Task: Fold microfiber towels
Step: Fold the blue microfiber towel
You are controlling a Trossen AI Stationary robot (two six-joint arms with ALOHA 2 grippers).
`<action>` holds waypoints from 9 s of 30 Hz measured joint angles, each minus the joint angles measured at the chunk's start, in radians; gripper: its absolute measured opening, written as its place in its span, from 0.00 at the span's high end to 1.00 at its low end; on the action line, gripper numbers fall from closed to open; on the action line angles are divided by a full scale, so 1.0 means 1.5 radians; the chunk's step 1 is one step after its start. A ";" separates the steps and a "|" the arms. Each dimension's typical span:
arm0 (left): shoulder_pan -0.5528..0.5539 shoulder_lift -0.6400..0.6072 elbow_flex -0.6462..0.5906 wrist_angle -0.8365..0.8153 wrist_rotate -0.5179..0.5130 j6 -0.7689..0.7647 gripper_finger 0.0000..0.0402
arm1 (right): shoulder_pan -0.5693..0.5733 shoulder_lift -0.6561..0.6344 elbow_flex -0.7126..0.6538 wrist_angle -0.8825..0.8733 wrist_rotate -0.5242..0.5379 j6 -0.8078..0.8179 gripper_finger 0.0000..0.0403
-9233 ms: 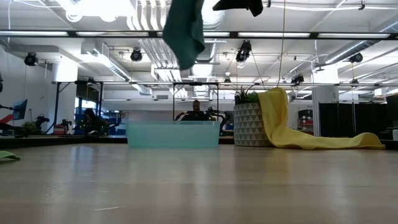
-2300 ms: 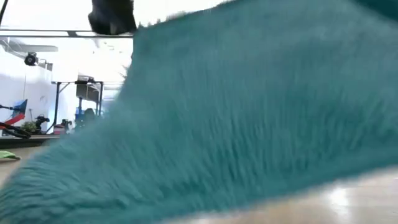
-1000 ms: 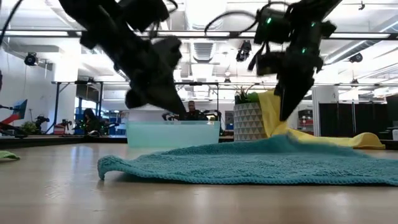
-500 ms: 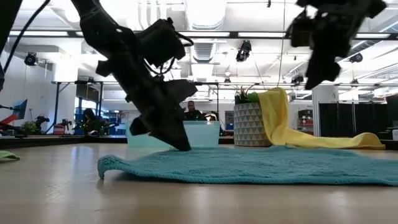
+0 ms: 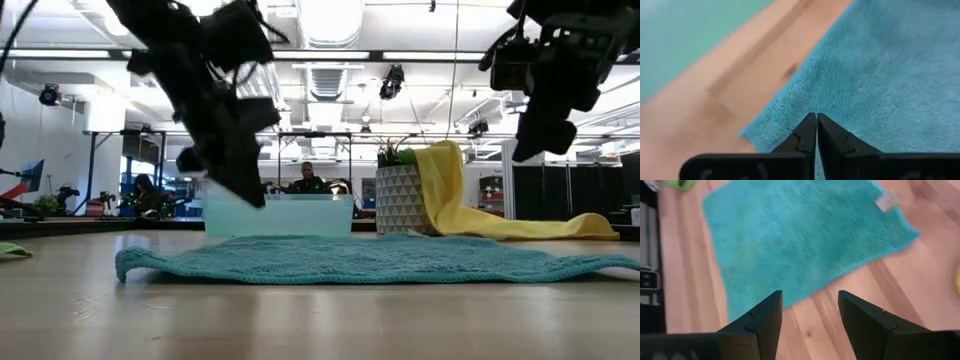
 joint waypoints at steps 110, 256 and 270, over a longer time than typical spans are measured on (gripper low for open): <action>-0.377 0.150 -0.023 0.160 0.094 0.235 0.99 | 0.361 0.543 0.210 0.101 0.088 -0.103 0.95; -0.115 0.052 -0.129 0.228 0.161 -0.016 1.00 | 0.111 0.503 0.165 0.063 0.122 0.155 0.98; -0.184 0.043 -0.120 0.268 0.264 -0.127 1.00 | 0.028 0.442 0.161 0.024 0.155 0.027 0.98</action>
